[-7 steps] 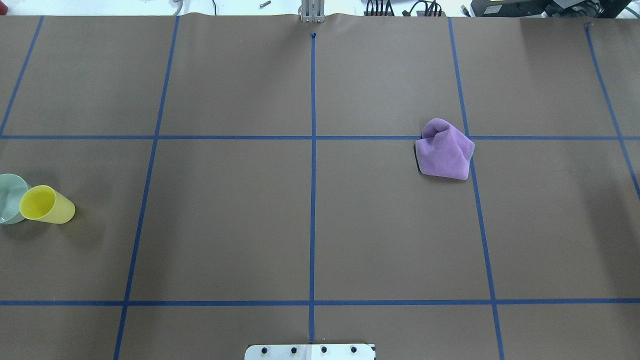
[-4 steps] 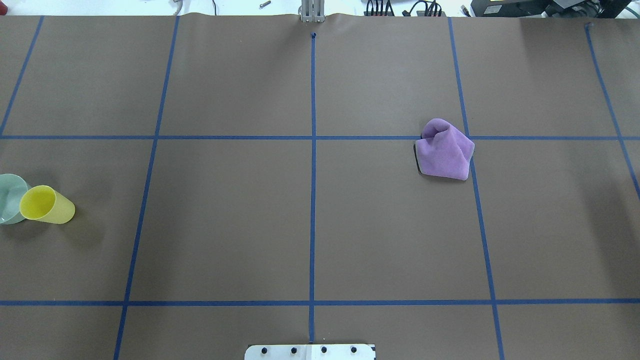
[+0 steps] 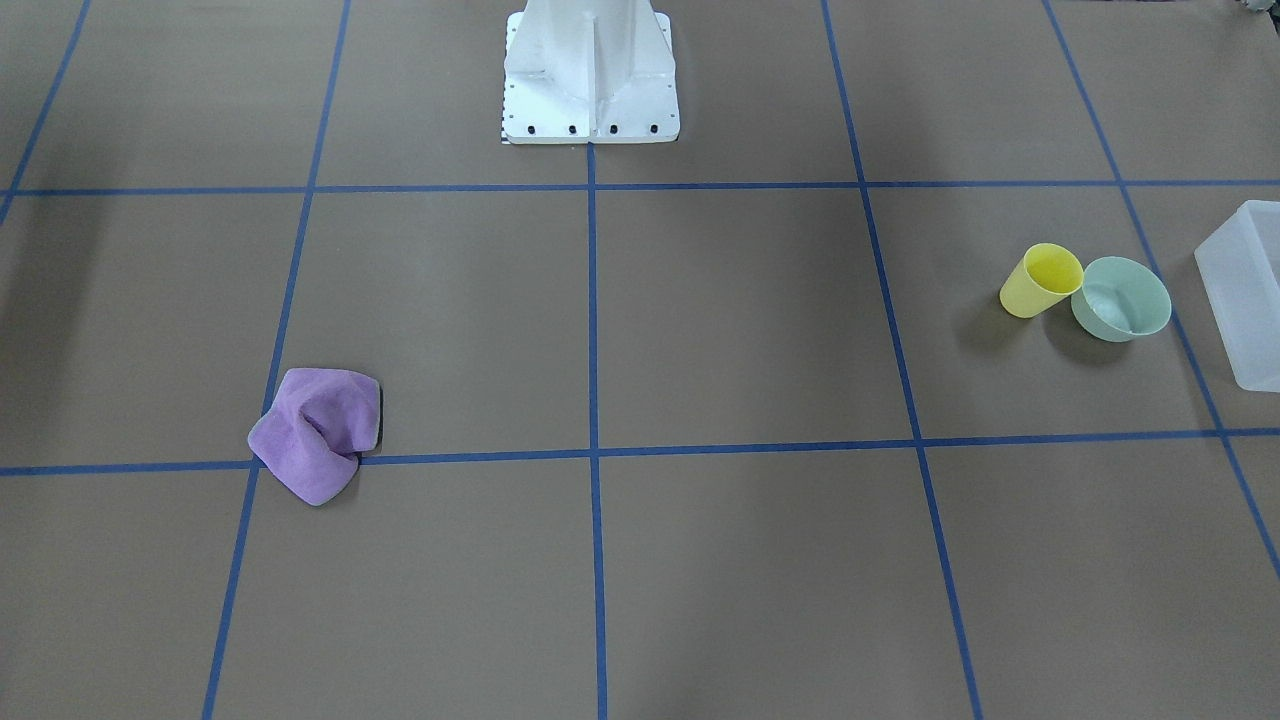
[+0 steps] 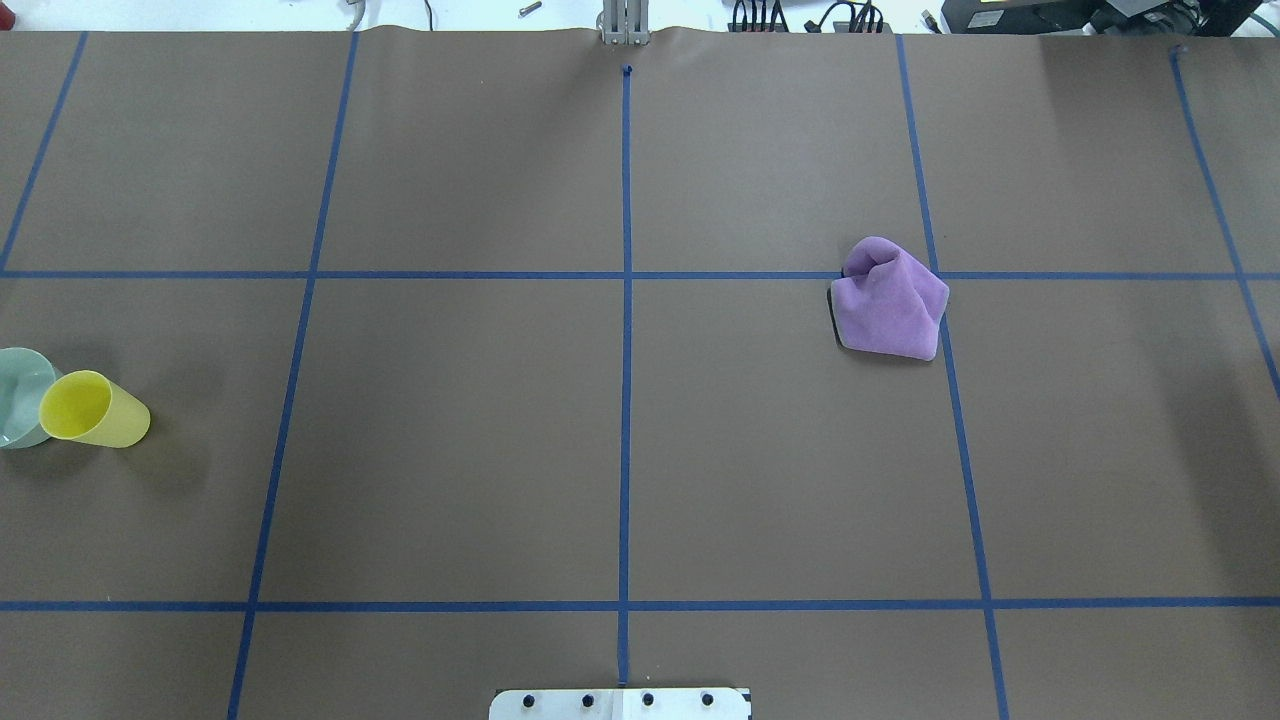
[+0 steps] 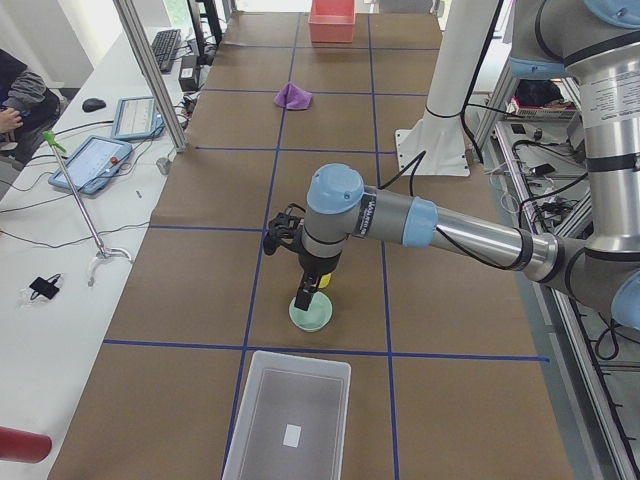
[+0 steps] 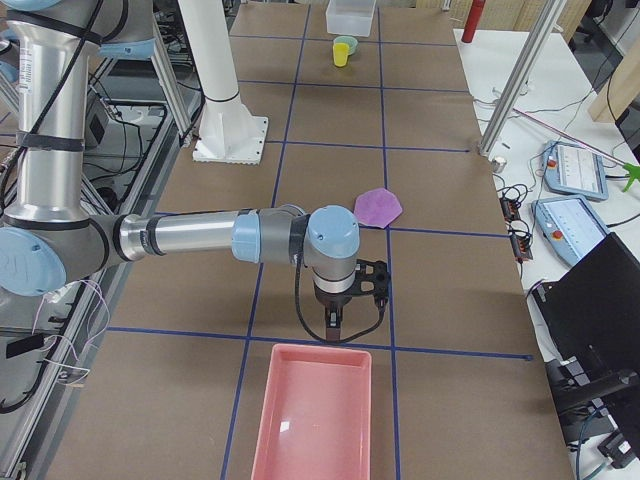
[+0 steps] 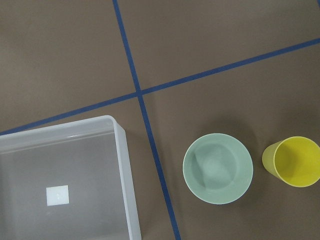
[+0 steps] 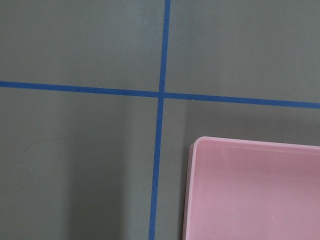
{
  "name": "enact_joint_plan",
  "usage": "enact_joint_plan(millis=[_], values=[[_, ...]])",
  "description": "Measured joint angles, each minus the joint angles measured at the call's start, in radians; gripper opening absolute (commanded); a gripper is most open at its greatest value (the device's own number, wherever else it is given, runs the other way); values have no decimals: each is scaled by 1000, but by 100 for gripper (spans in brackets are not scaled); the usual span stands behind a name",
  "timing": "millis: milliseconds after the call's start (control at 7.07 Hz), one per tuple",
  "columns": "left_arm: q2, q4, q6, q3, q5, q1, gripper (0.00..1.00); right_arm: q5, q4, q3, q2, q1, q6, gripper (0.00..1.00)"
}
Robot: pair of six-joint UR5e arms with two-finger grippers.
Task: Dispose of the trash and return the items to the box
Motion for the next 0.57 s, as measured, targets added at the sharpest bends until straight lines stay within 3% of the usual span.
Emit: enact_joint_plan(millis=[283,566], values=[[-63,-165,-3,71,3,2,99,3,11,6,3,-2,2,100],[-104,-252,-2,148,-25,3,99,16,13,13,4,-6,2,100]])
